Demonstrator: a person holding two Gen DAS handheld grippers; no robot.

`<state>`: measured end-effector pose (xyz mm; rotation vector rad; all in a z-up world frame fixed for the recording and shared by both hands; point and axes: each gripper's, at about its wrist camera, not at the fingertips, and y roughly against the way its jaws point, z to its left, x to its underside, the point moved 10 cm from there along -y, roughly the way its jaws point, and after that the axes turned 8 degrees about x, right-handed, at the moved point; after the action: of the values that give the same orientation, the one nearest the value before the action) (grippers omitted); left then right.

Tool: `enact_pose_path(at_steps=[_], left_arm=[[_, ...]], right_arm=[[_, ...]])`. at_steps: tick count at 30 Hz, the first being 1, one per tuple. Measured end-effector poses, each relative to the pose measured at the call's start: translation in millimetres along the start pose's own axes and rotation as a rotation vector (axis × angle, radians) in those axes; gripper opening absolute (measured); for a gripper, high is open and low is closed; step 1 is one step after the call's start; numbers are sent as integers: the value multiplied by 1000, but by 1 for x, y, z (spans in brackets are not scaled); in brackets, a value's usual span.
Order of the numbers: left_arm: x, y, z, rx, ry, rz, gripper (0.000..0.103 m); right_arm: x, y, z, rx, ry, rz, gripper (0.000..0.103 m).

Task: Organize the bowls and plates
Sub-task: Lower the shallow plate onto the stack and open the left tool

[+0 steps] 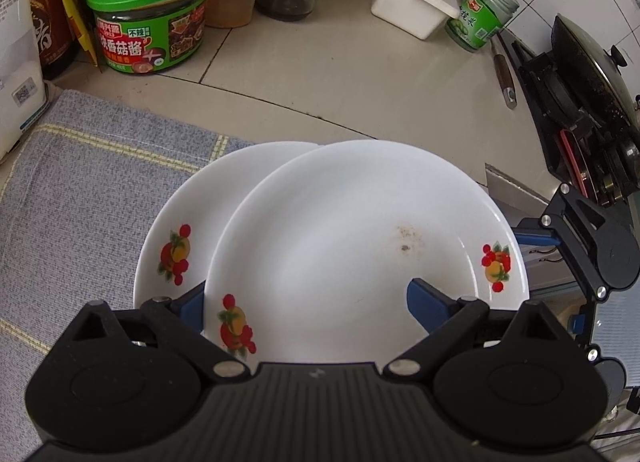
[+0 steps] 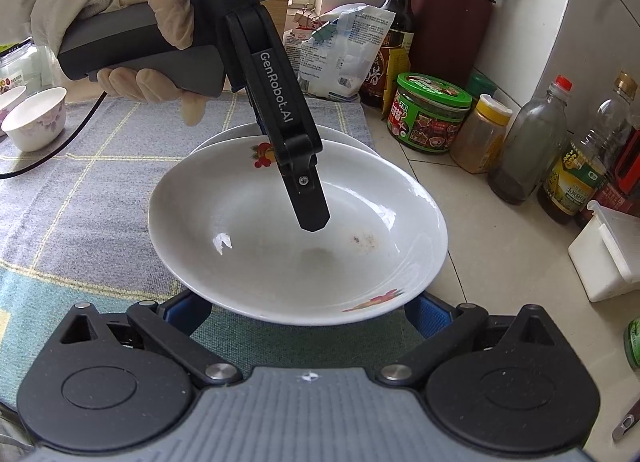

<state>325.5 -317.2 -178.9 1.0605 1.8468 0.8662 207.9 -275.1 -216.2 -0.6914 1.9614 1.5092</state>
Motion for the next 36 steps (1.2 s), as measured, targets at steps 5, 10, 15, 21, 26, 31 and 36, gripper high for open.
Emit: enact_pose_path(at_steps=[5, 10, 15, 21, 26, 31, 36], left_arm=[[1, -2, 1, -48, -31, 24, 97], [1, 1, 4, -78, -42, 36, 97], [1, 4, 5, -108, -57, 46, 97], [2, 6, 5, -120, -69, 50, 97], [1, 12, 4, -113, -67, 35, 98], [3, 19, 3, -111, -69, 22, 98], [5, 29, 0, -109, -72, -17, 98]], right_arm=[[-2, 1, -1, 2, 2, -8, 103], [-3, 2, -1, -1, -6, -14, 103], [-3, 3, 0, -6, -10, -19, 103], [-3, 3, 0, -9, -12, -21, 103], [-3, 3, 0, -7, -7, -20, 103], [-3, 3, 1, -6, -3, -20, 103], [-3, 2, 0, -3, 2, -22, 103]])
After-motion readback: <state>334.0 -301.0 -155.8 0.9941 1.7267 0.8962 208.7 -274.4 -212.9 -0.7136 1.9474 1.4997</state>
